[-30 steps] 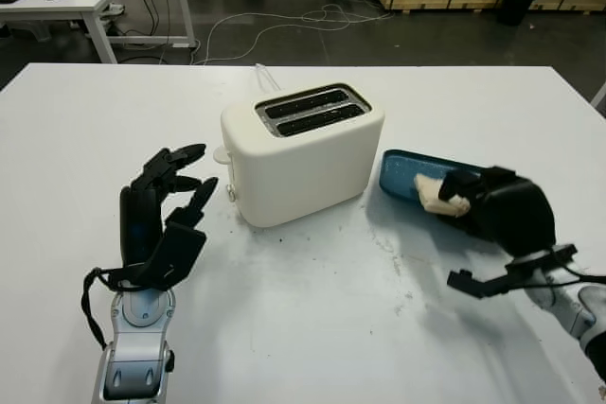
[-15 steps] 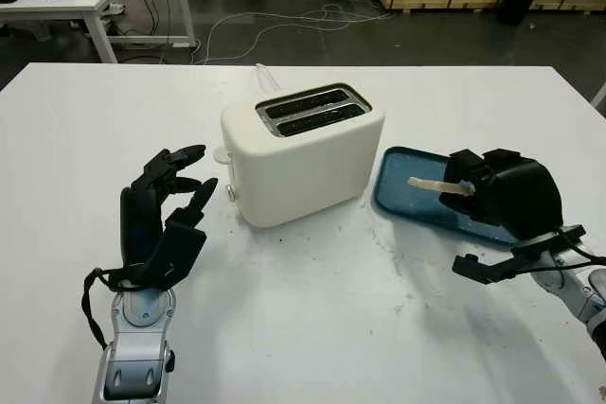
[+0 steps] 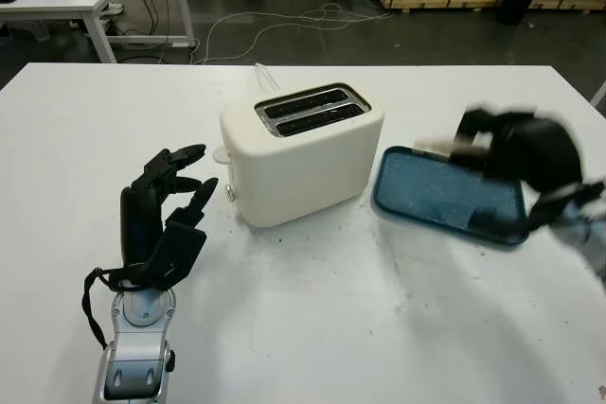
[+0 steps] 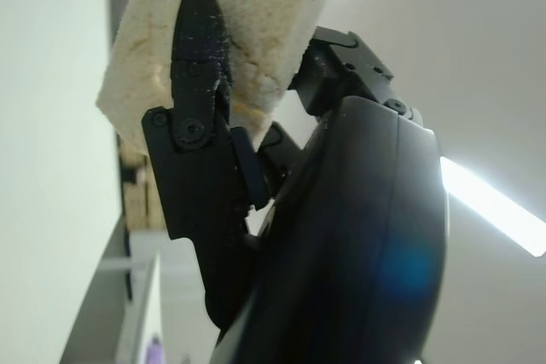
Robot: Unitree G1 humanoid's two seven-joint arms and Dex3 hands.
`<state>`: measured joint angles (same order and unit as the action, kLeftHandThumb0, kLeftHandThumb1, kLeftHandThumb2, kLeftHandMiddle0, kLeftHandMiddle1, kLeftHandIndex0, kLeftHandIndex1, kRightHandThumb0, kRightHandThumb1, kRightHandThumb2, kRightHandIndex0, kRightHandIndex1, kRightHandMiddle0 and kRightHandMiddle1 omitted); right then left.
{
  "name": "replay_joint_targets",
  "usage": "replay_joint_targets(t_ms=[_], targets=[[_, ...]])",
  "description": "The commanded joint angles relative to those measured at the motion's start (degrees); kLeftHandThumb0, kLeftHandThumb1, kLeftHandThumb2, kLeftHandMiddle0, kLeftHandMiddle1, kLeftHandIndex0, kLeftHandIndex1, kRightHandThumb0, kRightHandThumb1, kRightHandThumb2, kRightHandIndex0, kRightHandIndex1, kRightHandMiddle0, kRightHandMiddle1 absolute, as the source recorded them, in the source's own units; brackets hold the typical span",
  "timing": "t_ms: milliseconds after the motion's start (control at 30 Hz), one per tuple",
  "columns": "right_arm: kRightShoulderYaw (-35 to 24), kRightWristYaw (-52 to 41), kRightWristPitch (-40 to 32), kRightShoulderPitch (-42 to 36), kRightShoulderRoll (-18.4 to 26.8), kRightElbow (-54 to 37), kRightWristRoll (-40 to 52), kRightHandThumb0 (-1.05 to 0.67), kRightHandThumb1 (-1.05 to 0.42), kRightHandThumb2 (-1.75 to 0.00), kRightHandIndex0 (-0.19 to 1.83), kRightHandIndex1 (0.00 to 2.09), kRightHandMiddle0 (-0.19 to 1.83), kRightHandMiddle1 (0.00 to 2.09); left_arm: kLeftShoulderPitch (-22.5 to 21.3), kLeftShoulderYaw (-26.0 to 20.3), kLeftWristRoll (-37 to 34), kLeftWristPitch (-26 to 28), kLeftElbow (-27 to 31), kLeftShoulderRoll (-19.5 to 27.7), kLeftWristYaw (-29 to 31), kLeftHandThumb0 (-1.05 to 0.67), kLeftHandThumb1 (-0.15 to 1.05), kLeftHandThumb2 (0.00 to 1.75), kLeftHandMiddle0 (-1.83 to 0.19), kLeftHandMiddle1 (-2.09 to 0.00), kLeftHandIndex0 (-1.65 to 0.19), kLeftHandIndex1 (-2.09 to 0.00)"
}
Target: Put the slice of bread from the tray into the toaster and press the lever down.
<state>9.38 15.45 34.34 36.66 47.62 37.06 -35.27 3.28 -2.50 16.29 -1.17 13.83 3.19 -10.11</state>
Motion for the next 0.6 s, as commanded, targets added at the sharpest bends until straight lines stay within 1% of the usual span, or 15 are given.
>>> replay_joint_targets(t_ms=[0,67,133,200,267,333,400,467,567], targets=[[-1.2,-8.0,3.4,7.3,-0.6,4.6,6.7,-0.58,-0.92,-0.43,0.85,1.75,0.53,1.75,-0.7,0.3,0.1,-0.8,0.1,0.0,-0.3,-0.44,0.92,0.18,-0.48,-1.14,-0.64,-0.44],[-2.2,-18.7,5.3,14.4,-2.8,9.8,14.5,-0.57,-0.92,-0.38,0.81,1.75,0.51,1.75,-0.7,0.3,0.3,-0.5,0.2,0.0,-0.4,-0.44,0.92,0.18,-0.48,-1.14,-0.64,-0.44],[-2.5,-25.0,6.2,21.1,-5.0,14.4,18.0,-0.57,-0.92,-0.31,0.85,1.75,0.61,1.75,-0.7,0.4,0.7,-0.4,0.2,0.1,-0.5,-0.45,0.92,0.19,-0.48,-1.13,-0.64,-0.44],[-2.4,-30.0,4.8,27.7,-7.5,18.1,19.6,-0.6,-0.92,-0.28,0.89,1.75,0.69,1.75,-0.7,0.4,0.7,-0.4,0.2,0.2,-0.5,-0.45,0.92,0.19,-0.49,-1.13,-0.64,-0.44],[-2.5,-33.9,4.1,33.4,-10.0,22.0,20.7,-0.61,-0.92,-0.25,0.92,1.75,0.73,1.74,-0.7,0.4,0.5,-0.5,0.3,0.2,-0.5,-0.45,0.92,0.18,-0.49,-1.13,-0.64,-0.44],[-2.5,-37.2,2.7,38.1,-12.8,25.3,21.3,-0.53,-0.92,-0.2,0.98,1.75,0.78,1.74,-0.7,0.3,0.1,-0.7,0.2,0.2,-0.3,-0.44,0.92,0.18,-0.48,-1.13,-0.64,-0.44],[-1.9,-39.0,-1.1,42.1,-16.3,27.7,21.0,-0.53,-0.92,-0.19,1.04,1.75,0.85,1.75,-0.6,0.3,-0.1,-0.7,0.2,0.2,-0.2,-0.44,0.92,0.18,-0.49,-1.13,-0.64,-0.44],[-1.6,-40.0,-2.7,44.2,-18.9,29.6,20.8,-0.54,-0.92,-0.2,1.1,1.75,0.92,1.75,-0.6,0.2,-0.2,-0.9,0.1,0.2,-0.3,-0.43,0.92,0.18,-0.49,-1.14,-0.64,-0.44],[-1.2,-40.9,-5.2,45.6,-22.2,32.6,20.6,-0.56,-0.92,-0.24,1.08,1.75,0.91,1.75,-0.6,0.3,0.3,-0.6,0.2,0.3,-0.6,-0.44,0.92,0.18,-0.49,-1.14,-0.64,-0.44]])
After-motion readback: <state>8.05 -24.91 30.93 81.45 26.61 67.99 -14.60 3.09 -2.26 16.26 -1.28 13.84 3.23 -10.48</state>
